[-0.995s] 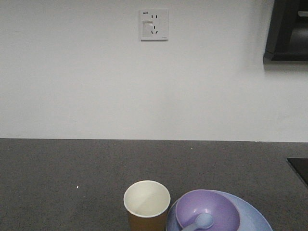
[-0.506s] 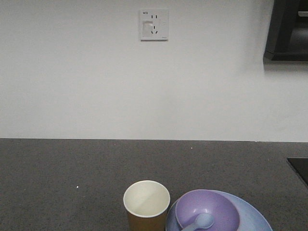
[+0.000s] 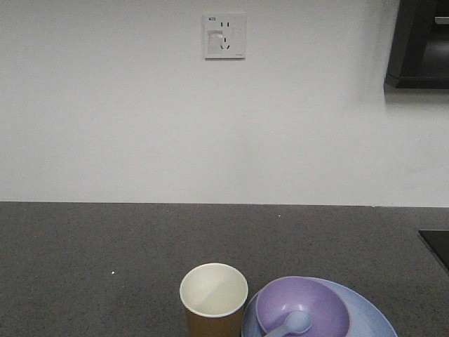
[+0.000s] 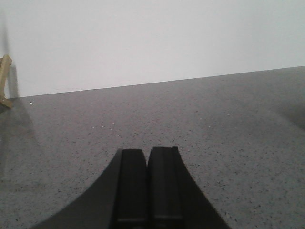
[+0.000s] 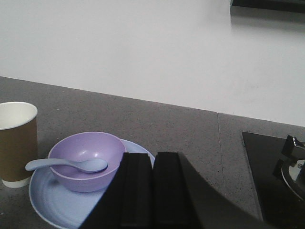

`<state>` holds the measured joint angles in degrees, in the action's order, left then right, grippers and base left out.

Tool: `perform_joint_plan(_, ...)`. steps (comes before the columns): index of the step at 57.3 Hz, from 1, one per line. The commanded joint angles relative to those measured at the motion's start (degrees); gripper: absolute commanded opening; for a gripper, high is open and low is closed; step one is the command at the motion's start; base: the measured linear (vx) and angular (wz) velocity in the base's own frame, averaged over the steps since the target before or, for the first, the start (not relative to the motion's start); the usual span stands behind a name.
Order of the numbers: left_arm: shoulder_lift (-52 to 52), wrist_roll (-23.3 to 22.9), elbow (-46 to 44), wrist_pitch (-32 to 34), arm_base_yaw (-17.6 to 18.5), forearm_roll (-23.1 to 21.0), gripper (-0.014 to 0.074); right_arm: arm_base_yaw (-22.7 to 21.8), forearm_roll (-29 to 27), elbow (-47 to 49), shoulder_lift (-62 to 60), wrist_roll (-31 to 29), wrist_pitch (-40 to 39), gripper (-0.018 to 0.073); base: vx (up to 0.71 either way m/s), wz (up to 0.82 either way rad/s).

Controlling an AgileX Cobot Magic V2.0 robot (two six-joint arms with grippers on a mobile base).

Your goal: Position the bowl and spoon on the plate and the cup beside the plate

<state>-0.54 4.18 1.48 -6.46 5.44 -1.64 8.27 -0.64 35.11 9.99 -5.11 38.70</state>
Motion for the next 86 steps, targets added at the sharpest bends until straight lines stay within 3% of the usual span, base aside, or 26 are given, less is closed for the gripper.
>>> perform_joint_plan(1,-0.90,0.07,-1.41,4.31,-0.09,-0.47,-0.0003,-0.10,0.30,1.51,1.12,-0.42,-4.53,-0.0008,0.00,0.00)
perform_joint_plan(8,-0.90,0.07,-1.41,4.31,-0.09,-0.47,-0.0003,-0.10,-0.12,-4.07,0.86,0.18,-10.70,-0.0008,0.00,0.00)
perform_joint_plan(11,-0.90,0.07,-1.41,4.27,-0.09,-0.47,-0.0003,-0.14,-1.57,-12.90,-0.77,1.55,-19.22,-0.0008,0.00,0.00)
perform_joint_plan(18,-0.90,0.07,-1.41,4.27,-0.09,-0.47,-0.0003,-0.14,-1.63,-25.41,-4.07,3.30,-29.98,-0.0008,0.00,0.00)
perform_joint_plan(26,-0.90,0.07,-1.48,4.25,-0.09,-0.47,-0.0003,-0.52,0.19,-35.94,-10.20,3.88,-37.48,-0.0008,0.00,0.00)
perform_joint_plan(32,-0.96,0.07,-1.48,4.10,-0.09,-0.47,-0.0003,-4.14,-0.73,-37.06,-10.67,7.15,-35.51,-0.0008,0.00,0.00)
perform_joint_plan(41,-0.96,0.07,-1.48,3.86,-0.09,-0.47,-0.0003,-8.16,0.64,-37.12,-10.94,7.24,-35.09,-0.0008,0.00,0.00)
perform_joint_plan(86,-0.96,0.07,-1.48,3.86,-0.09,-0.47,-0.0003,-8.11,0.64,-37.12,-10.98,7.24,-34.97,-0.0008,0.00,0.00)
